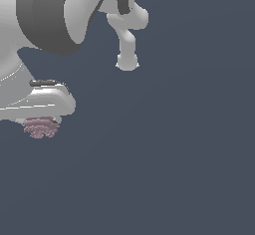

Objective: Pick up the object and move it to a goal position.

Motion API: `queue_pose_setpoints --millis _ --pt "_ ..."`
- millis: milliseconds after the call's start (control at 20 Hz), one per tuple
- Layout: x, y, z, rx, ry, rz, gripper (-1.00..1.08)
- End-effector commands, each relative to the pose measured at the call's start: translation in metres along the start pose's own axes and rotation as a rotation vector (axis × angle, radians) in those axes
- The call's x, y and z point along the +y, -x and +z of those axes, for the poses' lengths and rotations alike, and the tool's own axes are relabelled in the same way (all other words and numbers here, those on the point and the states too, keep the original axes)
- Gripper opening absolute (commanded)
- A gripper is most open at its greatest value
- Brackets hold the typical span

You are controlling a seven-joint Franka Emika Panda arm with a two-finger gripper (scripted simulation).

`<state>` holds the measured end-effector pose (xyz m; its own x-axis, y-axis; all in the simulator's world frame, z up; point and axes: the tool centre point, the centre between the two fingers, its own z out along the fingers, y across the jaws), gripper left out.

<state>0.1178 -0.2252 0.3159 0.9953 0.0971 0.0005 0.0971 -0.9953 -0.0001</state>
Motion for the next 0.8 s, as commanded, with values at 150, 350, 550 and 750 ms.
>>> queue_pose_setpoints --millis 150,350,550,750 --pt "0.0046 -0.0035 -0.0062 0.000 0.000 0.000 -1.00" --pt "0.0062 -0.0048 -0.0083 0.000 0.000 0.000 -1.00" --pt "0.0070 -0.0055 -0.0093 0.000 0.000 0.000 -1.00" --pt "0.0073 -0.0057 -0.0096 0.000 0.000 0.000 -1.00"
